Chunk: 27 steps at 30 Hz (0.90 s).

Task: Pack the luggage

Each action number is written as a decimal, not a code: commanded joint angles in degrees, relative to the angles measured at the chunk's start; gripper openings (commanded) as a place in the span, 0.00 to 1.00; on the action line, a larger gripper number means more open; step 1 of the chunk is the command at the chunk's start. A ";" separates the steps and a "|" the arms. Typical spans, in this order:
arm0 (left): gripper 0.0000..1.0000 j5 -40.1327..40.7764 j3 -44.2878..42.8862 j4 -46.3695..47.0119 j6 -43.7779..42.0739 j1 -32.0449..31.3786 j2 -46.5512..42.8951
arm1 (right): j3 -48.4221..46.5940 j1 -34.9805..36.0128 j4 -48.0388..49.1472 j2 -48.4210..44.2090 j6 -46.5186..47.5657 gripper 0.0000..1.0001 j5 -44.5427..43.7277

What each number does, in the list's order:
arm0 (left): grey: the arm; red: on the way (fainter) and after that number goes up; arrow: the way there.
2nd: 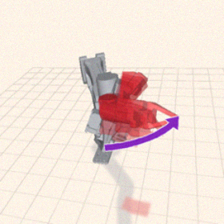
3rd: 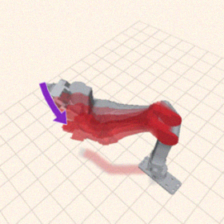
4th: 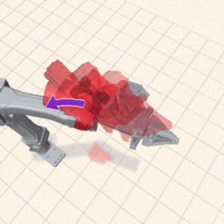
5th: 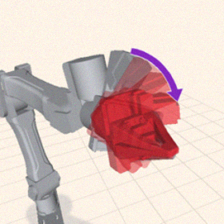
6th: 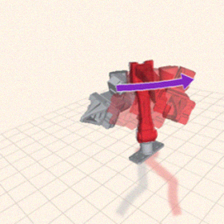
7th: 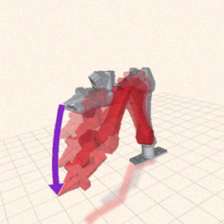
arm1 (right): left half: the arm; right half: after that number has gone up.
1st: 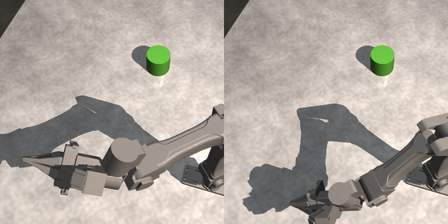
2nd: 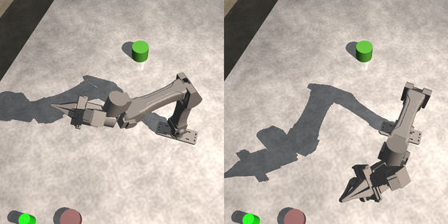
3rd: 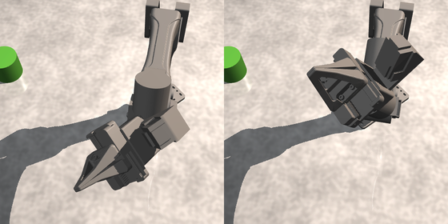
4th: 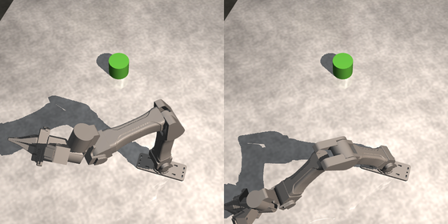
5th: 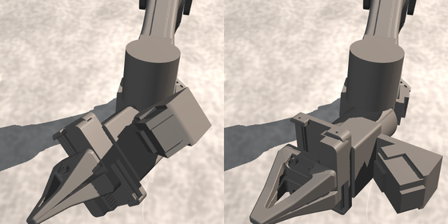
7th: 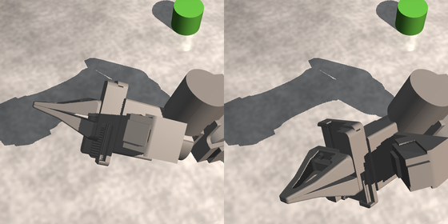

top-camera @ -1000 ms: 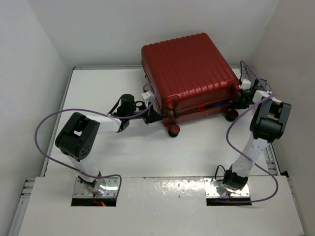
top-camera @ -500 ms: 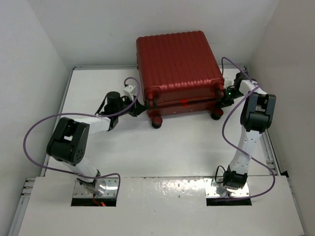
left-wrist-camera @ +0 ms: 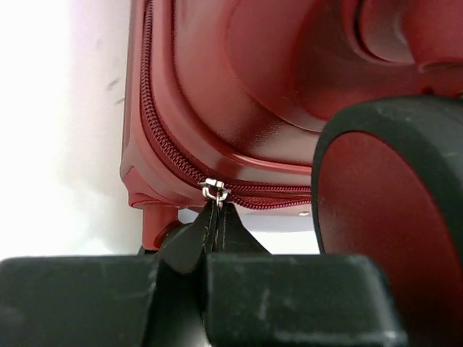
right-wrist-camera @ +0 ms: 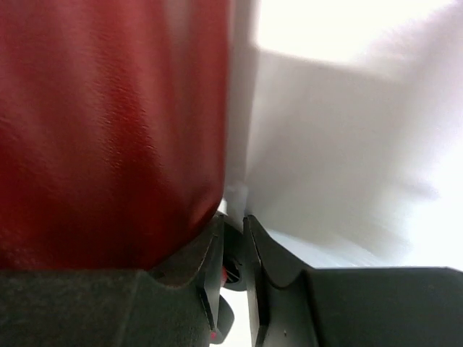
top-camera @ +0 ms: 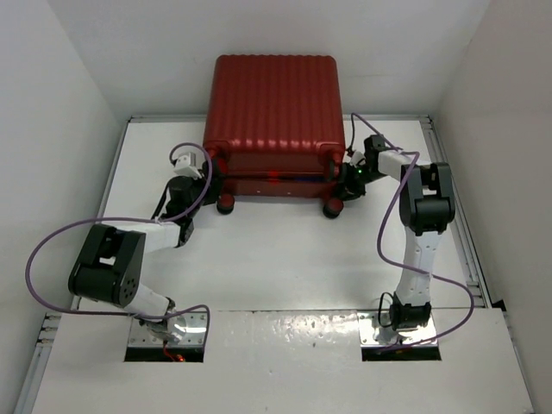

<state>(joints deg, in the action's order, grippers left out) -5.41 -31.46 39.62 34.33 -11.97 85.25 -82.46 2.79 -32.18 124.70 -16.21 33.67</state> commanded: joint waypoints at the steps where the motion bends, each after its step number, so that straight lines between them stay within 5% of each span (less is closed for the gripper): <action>1: 0.00 -9.37 0.34 8.89 0.65 -7.11 -2.81 | -1.22 12.15 12.84 0.01 -12.52 0.21 20.82; 7: 0.00 -2.86 0.09 8.82 0.13 -12.10 -3.95 | -1.04 15.67 19.95 0.10 -21.47 0.22 21.44; 16: 0.00 18.76 -7.03 1.07 -2.41 -23.08 -2.82 | -0.34 19.45 26.64 -0.07 -27.56 0.23 22.58; 27: 0.00 9.73 -1.32 17.85 -12.79 -24.95 3.52 | 1.42 18.74 28.74 -0.95 -28.00 0.23 24.33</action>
<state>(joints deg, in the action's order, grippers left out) 20.51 -31.18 44.31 23.42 -35.22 86.63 -78.32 19.59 -20.12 126.19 -41.63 44.36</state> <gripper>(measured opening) 0.005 0.228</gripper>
